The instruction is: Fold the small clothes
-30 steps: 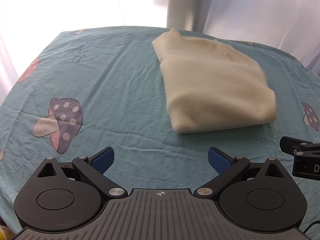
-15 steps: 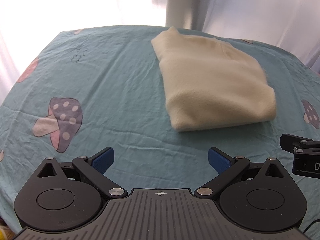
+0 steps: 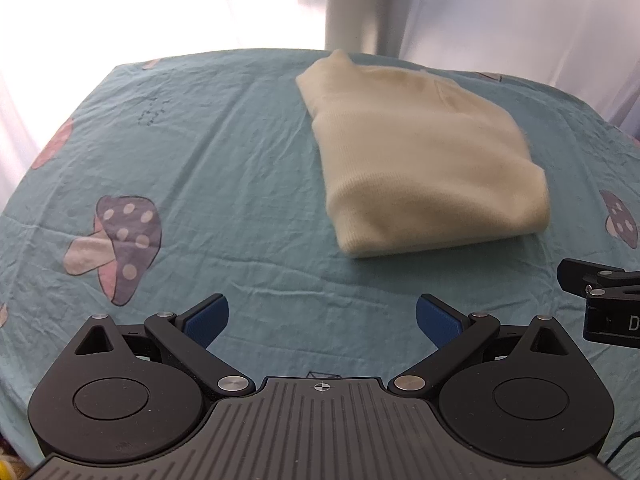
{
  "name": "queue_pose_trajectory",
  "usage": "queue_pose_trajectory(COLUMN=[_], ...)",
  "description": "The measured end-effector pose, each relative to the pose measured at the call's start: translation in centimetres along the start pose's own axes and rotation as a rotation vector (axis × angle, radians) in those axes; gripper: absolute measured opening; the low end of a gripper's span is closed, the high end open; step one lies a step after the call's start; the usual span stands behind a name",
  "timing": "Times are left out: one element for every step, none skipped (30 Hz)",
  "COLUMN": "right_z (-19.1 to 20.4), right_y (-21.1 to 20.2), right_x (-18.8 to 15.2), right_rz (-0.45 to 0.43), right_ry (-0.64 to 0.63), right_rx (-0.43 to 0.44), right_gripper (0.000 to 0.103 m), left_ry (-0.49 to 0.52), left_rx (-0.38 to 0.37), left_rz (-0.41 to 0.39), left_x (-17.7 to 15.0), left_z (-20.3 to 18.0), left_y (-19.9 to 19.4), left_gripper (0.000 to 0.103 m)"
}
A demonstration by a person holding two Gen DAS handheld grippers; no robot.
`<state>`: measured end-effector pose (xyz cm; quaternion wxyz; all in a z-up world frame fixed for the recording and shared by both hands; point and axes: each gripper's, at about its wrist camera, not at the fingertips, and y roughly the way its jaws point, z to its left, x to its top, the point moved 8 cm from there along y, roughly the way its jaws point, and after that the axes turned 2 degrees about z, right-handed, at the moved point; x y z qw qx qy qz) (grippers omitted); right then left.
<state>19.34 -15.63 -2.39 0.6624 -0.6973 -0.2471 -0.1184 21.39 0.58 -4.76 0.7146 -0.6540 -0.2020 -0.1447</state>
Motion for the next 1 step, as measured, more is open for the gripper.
queue_pose_trajectory(right_z=[0.03], right_y=[-0.04], right_x=[0.03], right_rz=[-0.001], right_ry=[-0.001], right_rx=[0.0], right_gripper=[0.099], left_ry=[0.003], left_rx=[0.001], left_rz=[0.0], left_x=[-0.02], left_z=[-0.02], left_y=[0.0], left_gripper=[0.102])
